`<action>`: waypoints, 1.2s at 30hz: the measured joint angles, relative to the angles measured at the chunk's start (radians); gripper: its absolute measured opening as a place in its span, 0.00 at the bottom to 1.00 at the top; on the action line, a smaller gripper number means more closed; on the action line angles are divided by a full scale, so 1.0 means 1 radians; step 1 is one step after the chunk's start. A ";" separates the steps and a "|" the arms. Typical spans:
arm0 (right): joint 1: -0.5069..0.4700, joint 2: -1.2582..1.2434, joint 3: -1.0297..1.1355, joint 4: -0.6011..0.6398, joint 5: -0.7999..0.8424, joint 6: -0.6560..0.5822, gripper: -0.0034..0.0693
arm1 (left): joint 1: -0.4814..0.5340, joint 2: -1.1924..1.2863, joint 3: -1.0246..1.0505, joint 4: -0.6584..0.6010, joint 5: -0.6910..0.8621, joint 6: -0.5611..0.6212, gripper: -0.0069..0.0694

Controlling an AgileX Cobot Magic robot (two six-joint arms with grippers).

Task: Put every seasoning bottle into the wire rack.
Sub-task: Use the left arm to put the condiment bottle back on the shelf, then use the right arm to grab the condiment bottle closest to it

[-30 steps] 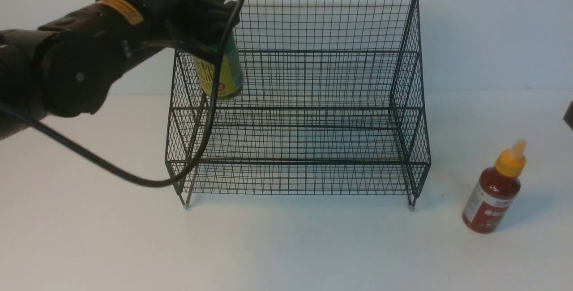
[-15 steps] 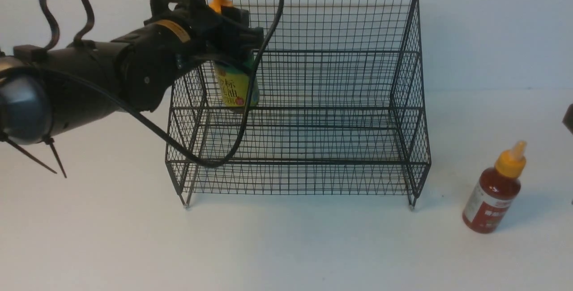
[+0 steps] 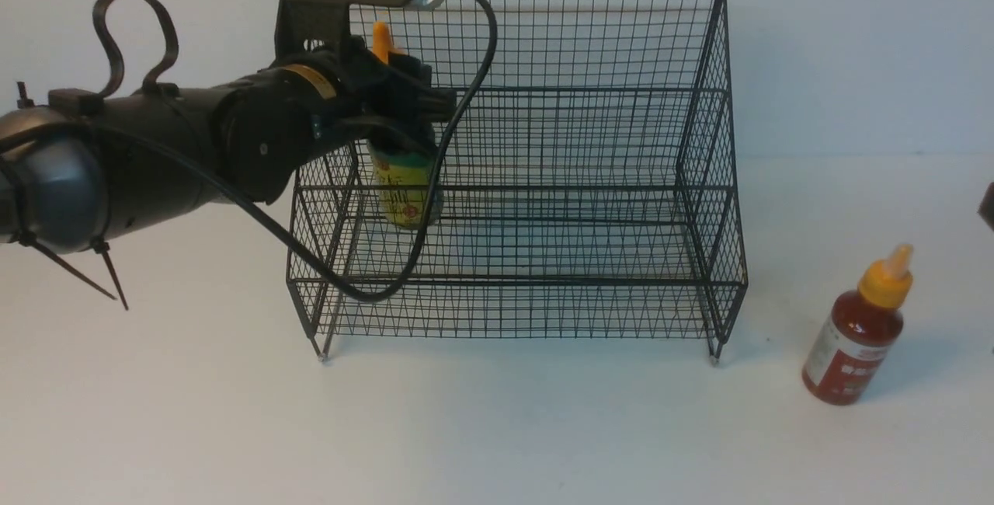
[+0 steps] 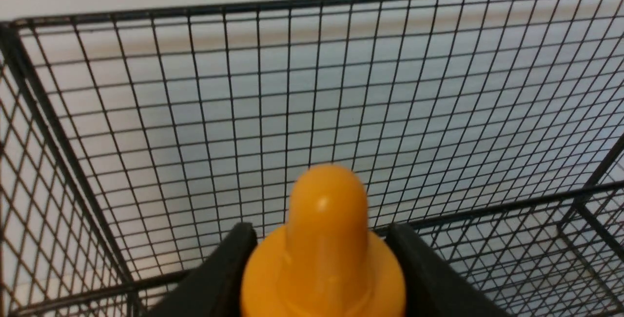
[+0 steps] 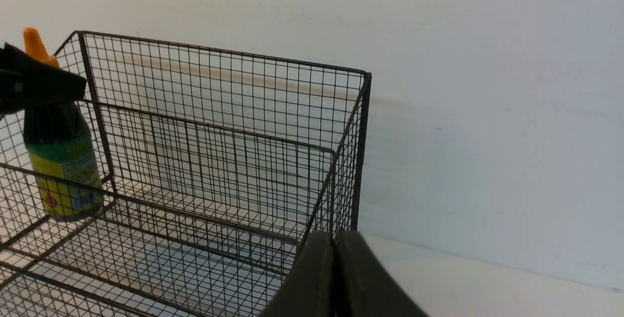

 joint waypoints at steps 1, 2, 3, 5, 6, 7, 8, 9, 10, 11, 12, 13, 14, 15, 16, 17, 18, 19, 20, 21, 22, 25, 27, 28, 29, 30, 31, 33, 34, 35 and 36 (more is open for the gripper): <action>0.000 0.000 0.000 0.000 0.000 0.000 0.03 | 0.000 0.006 0.000 0.000 0.000 0.010 0.48; 0.000 0.000 0.000 0.000 0.000 0.000 0.03 | 0.000 0.009 0.000 0.000 0.000 0.013 0.48; 0.000 0.000 0.000 0.000 0.000 0.000 0.03 | 0.000 0.023 0.000 -0.002 0.000 0.030 0.48; 0.000 0.000 0.000 0.000 0.002 0.000 0.03 | 0.000 0.036 0.000 -0.003 0.004 0.046 0.48; 0.000 0.000 0.000 0.000 0.003 0.000 0.03 | 0.000 0.039 0.000 -0.003 0.006 0.049 0.48; 0.000 0.000 0.000 0.000 0.004 0.000 0.03 | 0.000 0.044 0.000 -0.003 0.014 0.057 0.48; 0.000 0.000 0.000 0.000 0.005 0.000 0.03 | 0.000 0.052 0.000 -0.003 0.019 0.064 0.48; 0.000 0.000 0.000 0.000 0.006 0.000 0.03 | 0.000 0.059 0.000 -0.003 0.022 0.066 0.48; 0.000 0.000 0.000 0.000 0.006 0.000 0.03 | 0.000 0.062 0.000 -0.003 0.022 0.066 0.48; 0.000 0.000 0.000 0.000 0.008 0.000 0.03 | 0.000 0.069 0.000 -0.003 0.023 0.068 0.48; 0.000 0.000 0.000 0.000 0.010 0.000 0.03 | 0.000 0.074 0.000 -0.003 0.024 0.068 0.48; 0.000 0.000 0.000 0.000 0.011 0.000 0.03 | 0.000 0.075 0.000 -0.003 0.024 0.069 0.48; 0.000 0.000 0.000 0.000 0.015 0.000 0.03 | 0.000 0.075 0.000 -0.003 0.023 0.071 0.48; 0.000 0.000 0.000 0.000 0.018 0.000 0.03 | 0.000 0.075 0.000 -0.003 0.023 0.071 0.48; 0.000 0.000 0.000 0.000 0.020 0.000 0.03 | 0.000 0.075 0.000 -0.003 0.023 0.071 0.48; 0.000 0.000 0.000 0.000 0.020 0.000 0.03 | 0.000 0.075 0.000 -0.003 0.023 0.071 0.48; 0.000 0.000 0.000 0.000 0.020 0.000 0.03 | 0.000 0.075 0.000 -0.003 0.023 0.071 0.48; 0.000 0.000 0.000 0.000 0.020 0.000 0.03 | 0.000 0.075 0.000 -0.003 0.023 0.071 0.48; 0.000 0.000 0.000 0.000 0.020 0.000 0.03 | 0.000 0.075 0.000 -0.003 0.023 0.071 0.49; 0.000 0.000 0.000 0.000 0.020 0.000 0.03 | 0.000 0.075 0.000 -0.003 0.024 0.071 0.50; 0.000 0.000 0.000 0.000 0.021 0.000 0.03 | 0.000 0.075 -0.001 -0.003 0.023 0.071 0.53; 0.000 0.000 -0.004 0.002 0.021 0.008 0.03 | 0.000 0.069 -0.006 -0.003 0.037 0.071 0.59; 0.000 0.000 -0.016 0.004 0.021 0.043 0.03 | 0.000 0.061 -0.008 -0.003 0.085 0.071 0.63; 0.000 0.000 -0.031 -0.004 0.021 0.081 0.03 | 0.000 0.051 -0.008 -0.003 0.108 0.071 0.63; 0.000 0.000 -0.037 -0.007 0.021 0.094 0.03 | 0.000 0.051 -0.008 -0.003 0.108 0.071 0.63; 0.000 0.000 -0.055 -0.029 0.020 0.130 0.03 | 0.000 0.038 -0.008 -0.003 0.127 0.074 0.64; 0.000 0.000 -0.068 -0.054 0.020 0.175 0.03 | 0.000 0.024 -0.008 -0.003 0.143 0.075 0.64; 0.000 0.001 -0.111 -0.167 0.013 0.311 0.03 | 0.000 -0.015 -0.008 -0.003 0.160 0.082 0.63; 0.000 0.003 -0.119 -0.192 0.007 0.341 0.03 | 0.000 -0.029 -0.008 -0.003 0.163 0.083 0.63; 0.000 0.008 -0.147 -0.264 -0.008 0.438 0.03 | 0.000 -0.058 -0.008 -0.003 0.169 0.090 0.62; 0.000 0.019 -0.176 -0.359 -0.036 0.540 0.03 | 0.000 -0.103 -0.008 -0.003 0.180 0.094 0.60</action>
